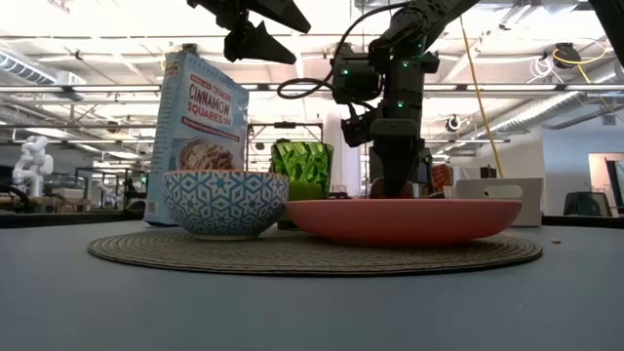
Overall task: Arrange a breakfast setting
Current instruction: Put the apple on the gray table mat to the right side of the green cup, then put the blue spoon on the gray table mat to the left side of the orange bowl
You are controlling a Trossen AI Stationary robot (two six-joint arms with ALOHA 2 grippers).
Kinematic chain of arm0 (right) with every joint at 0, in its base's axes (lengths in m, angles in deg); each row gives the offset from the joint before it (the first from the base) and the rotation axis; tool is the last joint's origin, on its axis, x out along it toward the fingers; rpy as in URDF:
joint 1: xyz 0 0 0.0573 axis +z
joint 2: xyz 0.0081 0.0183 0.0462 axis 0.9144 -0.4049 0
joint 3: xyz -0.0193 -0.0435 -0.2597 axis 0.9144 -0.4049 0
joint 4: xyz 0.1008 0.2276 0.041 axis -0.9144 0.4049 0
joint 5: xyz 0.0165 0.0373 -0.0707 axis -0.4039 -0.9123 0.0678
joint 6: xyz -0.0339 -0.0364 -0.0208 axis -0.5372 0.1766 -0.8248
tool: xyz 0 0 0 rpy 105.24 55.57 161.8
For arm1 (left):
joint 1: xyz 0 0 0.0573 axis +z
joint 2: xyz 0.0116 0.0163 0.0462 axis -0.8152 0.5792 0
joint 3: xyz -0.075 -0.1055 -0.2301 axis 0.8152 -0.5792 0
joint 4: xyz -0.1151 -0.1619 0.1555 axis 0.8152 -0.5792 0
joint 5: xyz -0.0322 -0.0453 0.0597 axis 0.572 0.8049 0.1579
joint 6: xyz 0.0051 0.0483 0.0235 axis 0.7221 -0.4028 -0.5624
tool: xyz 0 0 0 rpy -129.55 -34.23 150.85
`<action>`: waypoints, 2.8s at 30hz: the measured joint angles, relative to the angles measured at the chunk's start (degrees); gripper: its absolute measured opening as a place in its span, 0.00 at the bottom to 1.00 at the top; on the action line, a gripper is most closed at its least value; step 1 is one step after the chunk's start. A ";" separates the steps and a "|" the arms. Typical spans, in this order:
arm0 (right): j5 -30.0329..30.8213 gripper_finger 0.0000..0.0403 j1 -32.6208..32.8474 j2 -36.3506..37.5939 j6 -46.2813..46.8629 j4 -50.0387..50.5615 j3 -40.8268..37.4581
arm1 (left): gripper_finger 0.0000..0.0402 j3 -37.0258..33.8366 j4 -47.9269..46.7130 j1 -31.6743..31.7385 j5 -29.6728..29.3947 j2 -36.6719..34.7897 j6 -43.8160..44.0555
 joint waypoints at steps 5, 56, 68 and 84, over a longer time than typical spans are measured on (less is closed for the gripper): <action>-0.07 0.69 0.00 -0.04 0.02 -0.04 -0.02 | 0.84 0.00 0.00 0.00 0.00 0.00 0.04; 0.05 0.94 -1.60 -0.20 -1.66 0.27 -0.13 | 0.84 -0.02 0.01 -0.02 0.00 0.00 0.42; 0.00 0.94 -1.66 2.73 -1.66 1.59 -0.09 | 0.84 -0.02 0.04 -0.02 0.02 0.02 0.39; 0.02 0.94 -1.53 18.02 0.09 1.59 -0.09 | 0.84 -0.09 -0.06 -0.59 2.50 -0.71 4.68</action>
